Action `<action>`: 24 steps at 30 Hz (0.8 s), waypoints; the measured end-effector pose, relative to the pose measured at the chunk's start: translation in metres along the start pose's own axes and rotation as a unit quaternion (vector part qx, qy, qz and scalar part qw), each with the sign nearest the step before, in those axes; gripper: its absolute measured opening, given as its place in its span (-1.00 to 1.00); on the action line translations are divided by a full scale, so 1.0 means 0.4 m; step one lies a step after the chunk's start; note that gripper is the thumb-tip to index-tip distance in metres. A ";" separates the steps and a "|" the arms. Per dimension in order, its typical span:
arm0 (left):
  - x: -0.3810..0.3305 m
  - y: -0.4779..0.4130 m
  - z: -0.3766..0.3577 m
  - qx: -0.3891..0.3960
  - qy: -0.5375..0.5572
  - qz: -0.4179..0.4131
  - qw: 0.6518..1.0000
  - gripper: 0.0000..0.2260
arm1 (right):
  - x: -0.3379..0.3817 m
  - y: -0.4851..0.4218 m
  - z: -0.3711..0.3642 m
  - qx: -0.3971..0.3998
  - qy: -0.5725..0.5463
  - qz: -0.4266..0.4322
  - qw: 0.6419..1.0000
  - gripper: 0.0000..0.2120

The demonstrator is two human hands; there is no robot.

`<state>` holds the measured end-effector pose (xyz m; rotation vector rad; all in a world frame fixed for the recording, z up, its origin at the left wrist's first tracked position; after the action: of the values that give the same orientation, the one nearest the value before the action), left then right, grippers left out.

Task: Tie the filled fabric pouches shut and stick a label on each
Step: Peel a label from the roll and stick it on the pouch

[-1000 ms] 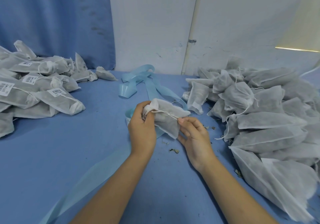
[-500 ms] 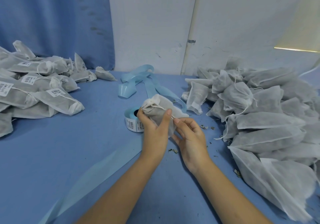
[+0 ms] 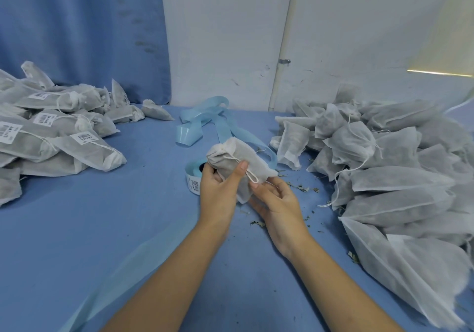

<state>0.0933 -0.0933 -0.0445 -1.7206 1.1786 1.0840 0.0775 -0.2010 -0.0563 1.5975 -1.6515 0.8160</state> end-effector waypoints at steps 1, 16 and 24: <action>0.000 -0.001 0.001 0.001 -0.001 0.000 1.000 -0.67 | 0.001 0.002 -0.001 0.007 0.001 0.003 1.000 -0.74; -0.030 -0.004 0.036 0.026 -0.041 -0.005 0.999 -0.73 | 0.014 -0.011 0.018 0.066 0.050 -0.028 0.996 -0.70; -0.036 -0.015 0.092 0.016 -0.047 -0.032 0.998 -0.71 | -0.021 -0.051 -0.015 0.003 0.473 0.076 0.878 -0.48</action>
<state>0.0878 -0.0538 -0.0427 -1.6541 1.0704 1.0903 0.0982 -0.1923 -0.0602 0.8051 -1.0333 1.3920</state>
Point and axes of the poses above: each hand's wrist, its own y-axis away from the middle knuckle, its own z-axis out of the back of the hand, x = y × z, the point moved 2 cm from there along -y, towards the middle knuckle, and after that the axes turned 8 degrees about -y, right-handed, at the moved point
